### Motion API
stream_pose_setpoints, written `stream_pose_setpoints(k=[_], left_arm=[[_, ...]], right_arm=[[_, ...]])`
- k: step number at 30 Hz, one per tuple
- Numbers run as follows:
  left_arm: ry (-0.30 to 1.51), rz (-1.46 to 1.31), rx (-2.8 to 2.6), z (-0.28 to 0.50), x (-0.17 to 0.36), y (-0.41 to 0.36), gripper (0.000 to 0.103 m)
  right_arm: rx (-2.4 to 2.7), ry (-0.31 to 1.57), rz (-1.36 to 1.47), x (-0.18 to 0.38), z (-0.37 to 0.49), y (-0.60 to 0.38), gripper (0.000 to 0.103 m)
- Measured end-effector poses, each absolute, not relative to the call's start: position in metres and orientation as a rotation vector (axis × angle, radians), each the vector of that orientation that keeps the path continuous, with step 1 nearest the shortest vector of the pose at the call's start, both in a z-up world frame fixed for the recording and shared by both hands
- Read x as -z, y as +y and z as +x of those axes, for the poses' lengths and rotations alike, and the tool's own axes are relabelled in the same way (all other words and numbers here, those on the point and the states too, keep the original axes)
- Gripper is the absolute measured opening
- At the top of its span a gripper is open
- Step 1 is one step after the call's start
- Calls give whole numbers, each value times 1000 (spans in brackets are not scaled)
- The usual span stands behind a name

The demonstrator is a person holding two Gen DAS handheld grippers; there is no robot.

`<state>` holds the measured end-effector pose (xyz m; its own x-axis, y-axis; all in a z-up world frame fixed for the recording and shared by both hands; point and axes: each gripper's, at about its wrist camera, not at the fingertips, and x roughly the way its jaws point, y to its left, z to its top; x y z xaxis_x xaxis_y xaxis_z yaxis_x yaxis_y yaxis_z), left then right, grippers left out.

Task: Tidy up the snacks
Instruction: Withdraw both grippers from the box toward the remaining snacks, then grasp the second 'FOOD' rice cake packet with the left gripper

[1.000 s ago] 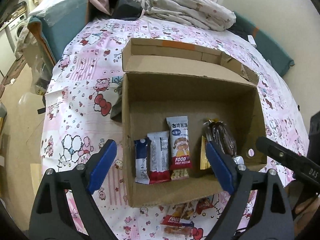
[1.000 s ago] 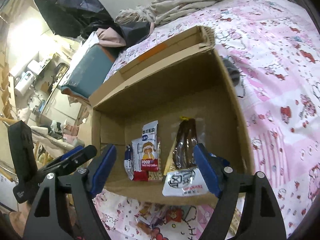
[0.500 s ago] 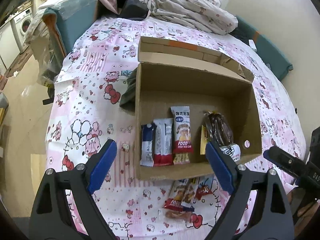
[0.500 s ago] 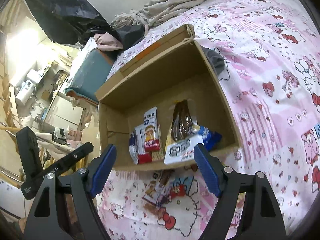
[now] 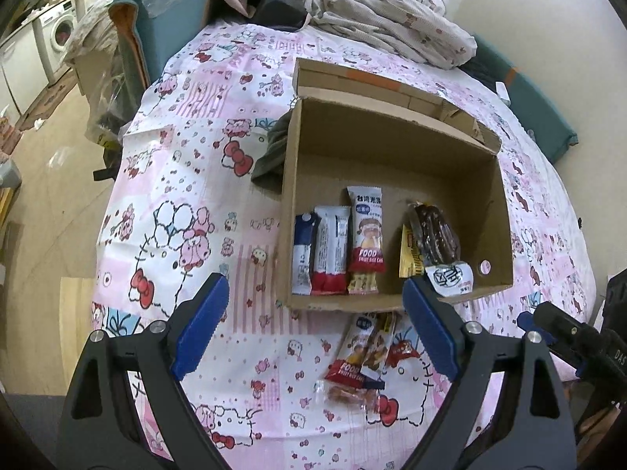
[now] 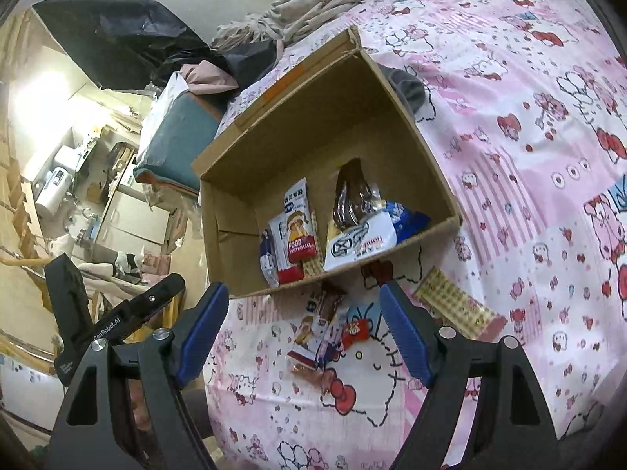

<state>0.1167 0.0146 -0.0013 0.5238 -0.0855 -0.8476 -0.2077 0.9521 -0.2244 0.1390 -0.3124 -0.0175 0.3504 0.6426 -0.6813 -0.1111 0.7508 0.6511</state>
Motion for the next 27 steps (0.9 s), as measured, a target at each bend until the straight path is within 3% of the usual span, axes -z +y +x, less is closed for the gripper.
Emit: stream_pose_setpoints(k=[13,21,25,27], left_arm=[[1105,-364,-130,96,28,20,88],[1267,-359,-49,89,71,-14,86],[1294,-194,16,100,87,-46,57],[1311,-177,3,107,95,-48,54]], right_arm=[[-385,1305,622,66,130,-317,82],[-343,1323,616,71,131,-319,82],[-338,1311,625,70,131,-322,82],[-337,1306,624,68,130,-325,82]])
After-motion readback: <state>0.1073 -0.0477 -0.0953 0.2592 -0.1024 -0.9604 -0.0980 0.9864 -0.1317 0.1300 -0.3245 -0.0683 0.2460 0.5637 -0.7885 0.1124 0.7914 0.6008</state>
